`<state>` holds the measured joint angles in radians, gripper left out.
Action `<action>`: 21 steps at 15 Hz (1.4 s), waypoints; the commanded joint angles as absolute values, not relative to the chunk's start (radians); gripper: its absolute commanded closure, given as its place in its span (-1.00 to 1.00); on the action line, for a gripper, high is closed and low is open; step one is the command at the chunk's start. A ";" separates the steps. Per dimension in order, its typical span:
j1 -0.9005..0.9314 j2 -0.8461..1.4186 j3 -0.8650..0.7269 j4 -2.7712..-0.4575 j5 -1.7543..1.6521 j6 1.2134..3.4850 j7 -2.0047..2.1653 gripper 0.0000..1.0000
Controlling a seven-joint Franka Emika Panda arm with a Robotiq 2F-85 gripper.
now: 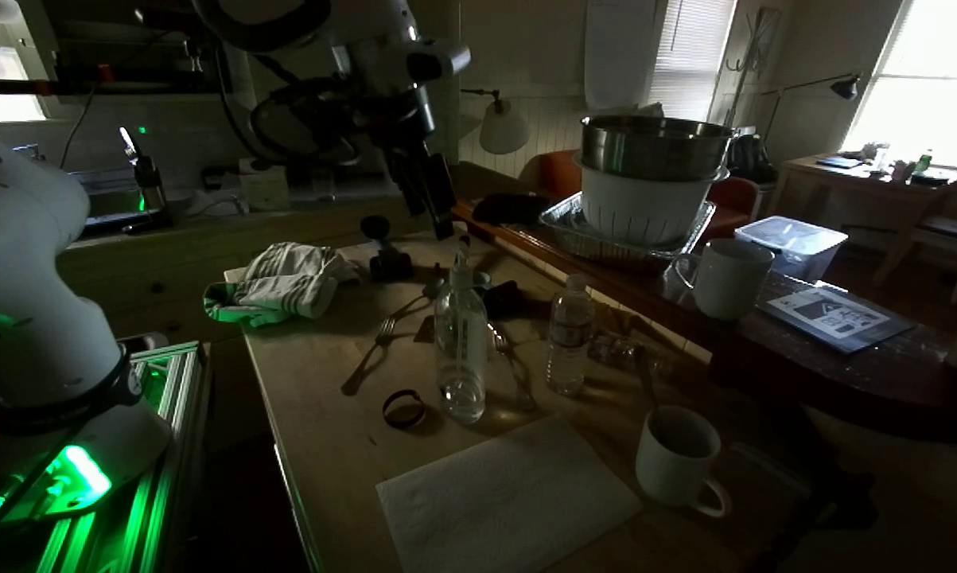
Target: Press down on the top of the pump bottle.
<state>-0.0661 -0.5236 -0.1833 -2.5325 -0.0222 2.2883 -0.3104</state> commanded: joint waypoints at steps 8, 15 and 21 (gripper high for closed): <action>-0.136 -0.541 -0.160 -2.476 -0.037 2.292 -0.154 0.55; -0.133 -0.464 -0.164 -2.477 -0.038 2.374 -0.167 1.00; -0.130 -0.418 -0.164 -2.473 -0.035 2.396 -0.171 1.00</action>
<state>-0.1348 -0.4483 -0.1600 -2.4856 -0.0326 2.3821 -0.1751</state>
